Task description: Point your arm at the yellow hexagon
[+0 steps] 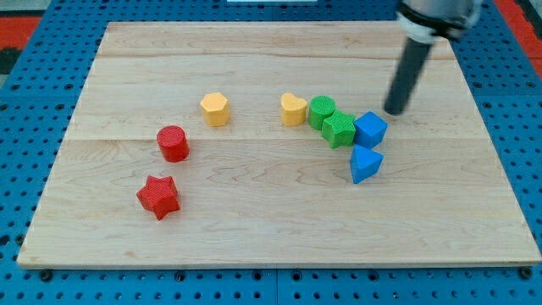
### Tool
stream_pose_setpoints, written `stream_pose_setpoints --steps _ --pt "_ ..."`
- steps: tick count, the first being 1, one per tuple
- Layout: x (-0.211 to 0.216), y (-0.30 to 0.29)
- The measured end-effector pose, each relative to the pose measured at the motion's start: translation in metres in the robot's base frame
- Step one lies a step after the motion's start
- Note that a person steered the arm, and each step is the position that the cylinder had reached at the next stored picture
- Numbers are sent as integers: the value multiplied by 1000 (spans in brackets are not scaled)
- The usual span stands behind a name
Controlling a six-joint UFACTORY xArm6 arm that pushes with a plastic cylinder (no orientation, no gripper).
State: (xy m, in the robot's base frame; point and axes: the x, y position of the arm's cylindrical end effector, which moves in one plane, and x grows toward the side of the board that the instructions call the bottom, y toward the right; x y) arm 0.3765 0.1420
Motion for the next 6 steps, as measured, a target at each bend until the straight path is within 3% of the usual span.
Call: stream_pose_setpoints --steps 1,2,5,6 --pt "-8 -100" --pt "-1 -108" --pt "-14 -213" --pt "13 -255"
